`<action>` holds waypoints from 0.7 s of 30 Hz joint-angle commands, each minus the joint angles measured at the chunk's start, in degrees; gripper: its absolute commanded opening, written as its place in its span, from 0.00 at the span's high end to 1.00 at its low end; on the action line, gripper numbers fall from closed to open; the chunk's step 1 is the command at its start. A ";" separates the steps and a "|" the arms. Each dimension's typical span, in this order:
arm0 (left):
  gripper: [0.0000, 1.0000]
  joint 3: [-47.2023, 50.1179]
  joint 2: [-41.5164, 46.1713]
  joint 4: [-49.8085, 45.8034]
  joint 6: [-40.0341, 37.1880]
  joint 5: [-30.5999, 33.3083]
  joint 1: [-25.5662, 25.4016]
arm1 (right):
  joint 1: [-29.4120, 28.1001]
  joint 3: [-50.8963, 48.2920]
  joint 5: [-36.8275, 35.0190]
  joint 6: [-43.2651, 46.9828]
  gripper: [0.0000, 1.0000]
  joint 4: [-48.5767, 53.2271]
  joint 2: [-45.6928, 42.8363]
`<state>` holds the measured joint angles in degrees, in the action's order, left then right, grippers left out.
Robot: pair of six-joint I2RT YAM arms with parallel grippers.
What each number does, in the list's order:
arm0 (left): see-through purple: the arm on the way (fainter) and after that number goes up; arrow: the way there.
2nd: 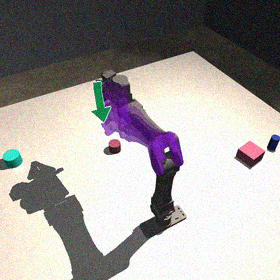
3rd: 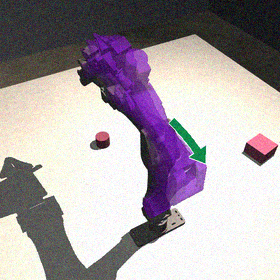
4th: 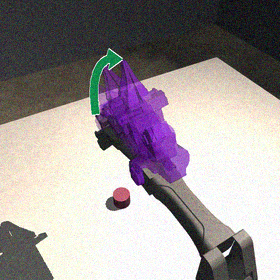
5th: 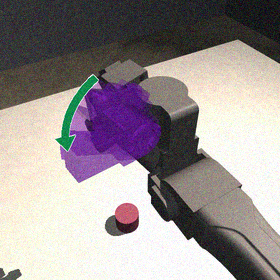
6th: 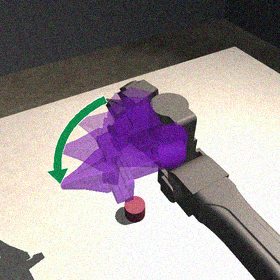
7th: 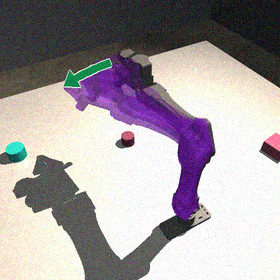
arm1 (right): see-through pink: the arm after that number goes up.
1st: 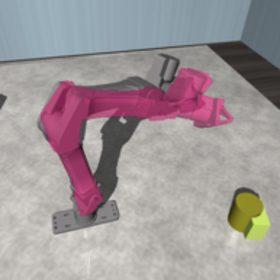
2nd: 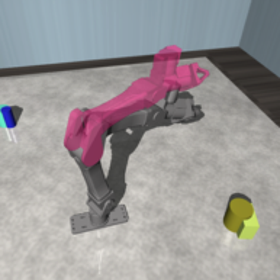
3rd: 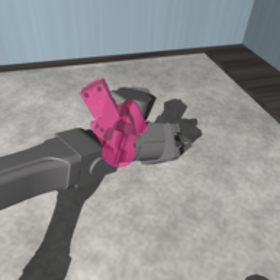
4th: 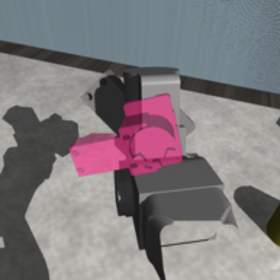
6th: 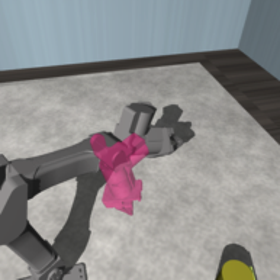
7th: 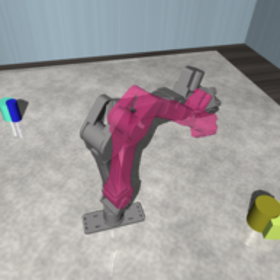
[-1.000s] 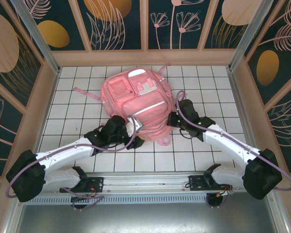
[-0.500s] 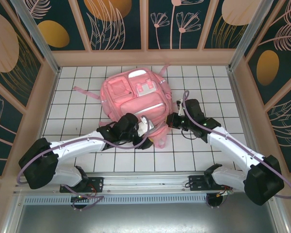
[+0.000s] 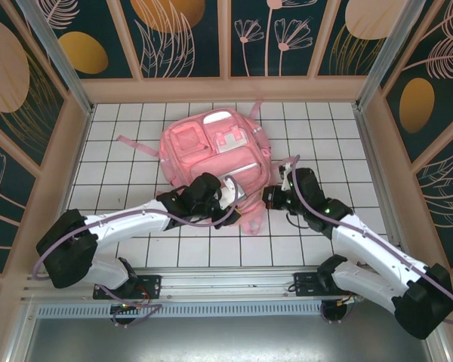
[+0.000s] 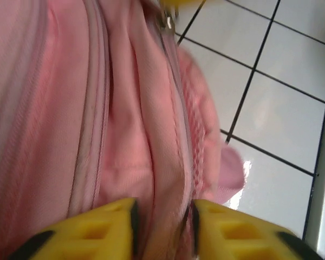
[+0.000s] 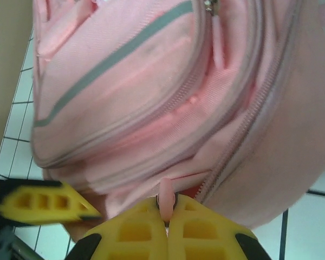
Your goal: Pack books, pencil case, and school supplies into a backpack
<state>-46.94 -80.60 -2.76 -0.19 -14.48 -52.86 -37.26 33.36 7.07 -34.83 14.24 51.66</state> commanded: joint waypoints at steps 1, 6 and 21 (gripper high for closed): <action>0.49 -3.70 1.88 2.80 5.96 3.59 0.19 | -1.33 -7.71 -3.71 -8.67 1.00 -4.24 -6.07; 0.35 -20.03 -9.47 -7.98 12.13 14.85 0.52 | -0.35 -18.68 -3.78 -17.45 1.00 -11.34 -12.11; 0.11 -53.86 -40.51 -36.16 13.36 25.66 -3.52 | 2.20 -23.70 -2.06 -19.37 1.00 -16.91 -11.40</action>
<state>-97.78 -119.92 -31.00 13.58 7.42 -55.18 -35.94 10.68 5.45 -53.56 -1.52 40.05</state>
